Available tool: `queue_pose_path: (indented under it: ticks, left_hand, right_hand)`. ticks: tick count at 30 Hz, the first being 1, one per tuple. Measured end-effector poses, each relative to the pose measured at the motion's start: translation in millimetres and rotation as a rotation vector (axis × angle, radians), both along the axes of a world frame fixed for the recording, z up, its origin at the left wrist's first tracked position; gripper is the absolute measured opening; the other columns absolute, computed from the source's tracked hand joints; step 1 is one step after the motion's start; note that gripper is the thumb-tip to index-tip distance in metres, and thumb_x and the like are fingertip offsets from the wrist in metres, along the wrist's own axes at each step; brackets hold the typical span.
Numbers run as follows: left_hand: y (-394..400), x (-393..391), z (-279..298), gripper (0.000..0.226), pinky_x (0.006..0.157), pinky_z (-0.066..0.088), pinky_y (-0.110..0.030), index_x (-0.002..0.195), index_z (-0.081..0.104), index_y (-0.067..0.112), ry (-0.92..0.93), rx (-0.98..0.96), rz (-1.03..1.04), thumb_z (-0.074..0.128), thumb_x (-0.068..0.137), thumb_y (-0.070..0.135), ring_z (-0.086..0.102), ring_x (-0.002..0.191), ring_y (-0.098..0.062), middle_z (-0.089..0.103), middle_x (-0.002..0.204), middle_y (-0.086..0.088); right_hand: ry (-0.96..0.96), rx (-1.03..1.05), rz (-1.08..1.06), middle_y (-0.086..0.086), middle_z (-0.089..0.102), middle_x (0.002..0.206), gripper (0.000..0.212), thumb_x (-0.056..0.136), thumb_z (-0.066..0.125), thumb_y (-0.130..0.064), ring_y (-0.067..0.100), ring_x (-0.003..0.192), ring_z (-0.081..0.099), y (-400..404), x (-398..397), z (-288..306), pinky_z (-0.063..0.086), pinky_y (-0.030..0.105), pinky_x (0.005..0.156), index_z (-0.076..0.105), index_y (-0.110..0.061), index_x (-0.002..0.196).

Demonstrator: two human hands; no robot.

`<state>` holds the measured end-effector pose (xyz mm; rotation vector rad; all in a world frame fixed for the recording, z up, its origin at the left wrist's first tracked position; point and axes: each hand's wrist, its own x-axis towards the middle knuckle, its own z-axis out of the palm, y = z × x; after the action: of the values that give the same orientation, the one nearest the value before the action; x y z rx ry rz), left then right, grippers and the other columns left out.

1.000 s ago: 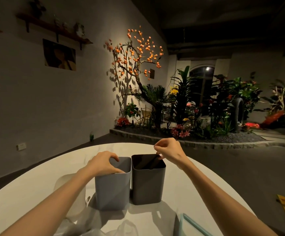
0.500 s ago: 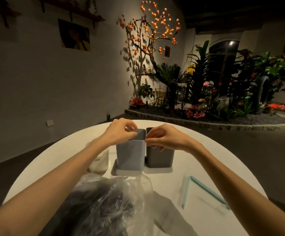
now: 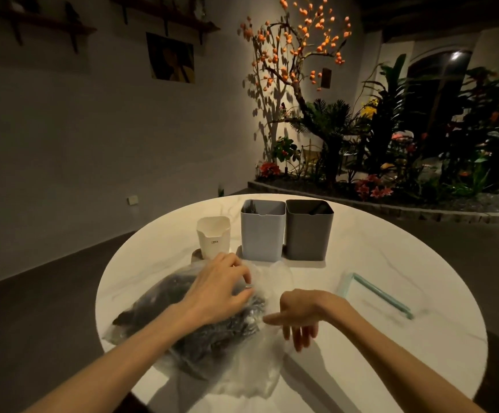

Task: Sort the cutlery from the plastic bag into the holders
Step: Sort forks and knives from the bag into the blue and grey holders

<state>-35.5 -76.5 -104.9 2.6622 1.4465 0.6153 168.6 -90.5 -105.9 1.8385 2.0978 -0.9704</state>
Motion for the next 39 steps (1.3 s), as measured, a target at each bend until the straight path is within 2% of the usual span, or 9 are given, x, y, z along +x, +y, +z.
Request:
queue_pose_path:
  ticks: [8,12,14,20,24,27,30,34,39]
  left_hand:
    - [-19.9,3.0,21.7,0.021,0.068,0.046,-0.011,0.106,0.06,0.026,-0.428,0.029,0.055,0.059,0.098,0.045,0.061,0.078,-0.004,0.059,0.088,0.015]
    - [-19.0,7.9,46.2,0.017,0.079,0.045,-0.008,0.11,0.063,0.023,-0.54,0.027,-0.084,0.068,0.094,0.027,0.056,0.101,-0.003,0.059,0.111,0.008]
    - [-20.1,9.3,49.8,0.012,0.09,0.045,-0.018,0.105,0.065,0.023,-0.378,0.089,-0.144,0.066,0.093,0.024,0.052,0.105,-0.005,0.059,0.113,0.006]
    - [-16.9,-4.4,36.6,0.049,0.108,0.036,-0.036,0.13,0.047,0.024,0.307,0.248,0.105,0.069,0.086,0.016,0.038,0.131,-0.024,0.042,0.138,-0.002]
    - [-20.6,-31.0,40.2,0.063,0.118,0.011,-0.064,0.15,0.039,0.017,0.738,0.05,0.507,0.063,0.093,0.028,0.015,0.149,-0.045,0.026,0.159,-0.021]
    - [-32.6,-25.5,48.8,0.062,0.117,0.021,-0.058,0.148,0.037,0.014,0.588,0.162,0.333,0.063,0.092,0.018,0.022,0.147,-0.042,0.023,0.158,-0.018]
    - [-40.7,-4.7,49.0,0.036,0.089,0.047,-0.032,0.124,0.054,0.021,0.221,0.171,-0.128,0.066,0.092,0.013,0.053,0.113,-0.022,0.047,0.132,0.0]
    - [-29.4,1.8,32.7,0.024,0.079,0.04,-0.03,0.119,0.057,0.018,0.465,-0.114,-0.125,0.061,0.097,0.026,0.059,0.104,-0.024,0.06,0.121,-0.004]
    - [-23.8,-15.2,40.9,0.059,0.091,0.046,-0.038,0.135,0.053,0.016,0.825,-0.116,0.049,0.076,0.084,0.036,0.055,0.116,-0.028,0.056,0.129,-0.011]
  right_hand:
    - [0.633,0.48,-0.013,-0.004,0.073,0.088,0.017,0.096,0.067,-0.033,0.01,0.075,0.066,-8.9,-17.3,8.7,0.056,0.018,0.071,0.078,-0.021,0.1]
    - [0.872,0.161,0.054,-0.017,0.061,0.119,0.027,0.104,0.049,-0.013,0.005,0.11,0.062,-25.3,-44.3,24.1,0.051,0.015,0.091,0.055,-0.033,0.121]
    - [0.935,0.051,0.058,-0.01,0.059,0.124,0.03,0.104,0.046,-0.008,0.011,0.113,0.062,-25.0,-48.9,20.4,0.053,0.021,0.094,0.05,-0.029,0.125]
    - [0.461,0.44,0.163,-0.003,0.073,0.118,0.026,0.096,0.065,-0.021,0.008,0.1,0.069,-2.8,-25.0,1.4,0.056,0.026,0.095,0.072,-0.019,0.121]
    - [0.001,0.836,0.118,-0.005,0.066,0.131,0.046,0.09,0.071,-0.039,0.016,0.115,0.062,5.6,-5.0,1.1,0.054,0.034,0.097,0.061,-0.026,0.133]
    - [-0.017,0.892,0.115,-0.005,0.06,0.139,0.061,0.086,0.073,-0.048,0.019,0.124,0.057,9.7,-1.9,1.4,0.052,0.035,0.1,0.054,-0.027,0.14]
    - [0.191,0.786,0.187,-0.005,0.071,0.118,0.043,0.082,0.079,-0.035,0.014,0.103,0.065,13.6,-15.1,2.7,0.057,0.036,0.089,0.067,-0.025,0.122]
    - [0.192,0.577,0.295,-0.001,0.073,0.112,0.037,0.083,0.078,-0.026,0.018,0.097,0.066,13.5,-33.5,1.5,0.055,0.033,0.086,0.068,-0.023,0.119]
    - [-0.173,0.412,0.25,0.007,0.048,0.145,0.092,0.078,0.079,-0.039,0.029,0.129,0.05,19.0,-27.8,0.1,0.046,0.042,0.106,0.029,-0.025,0.154]
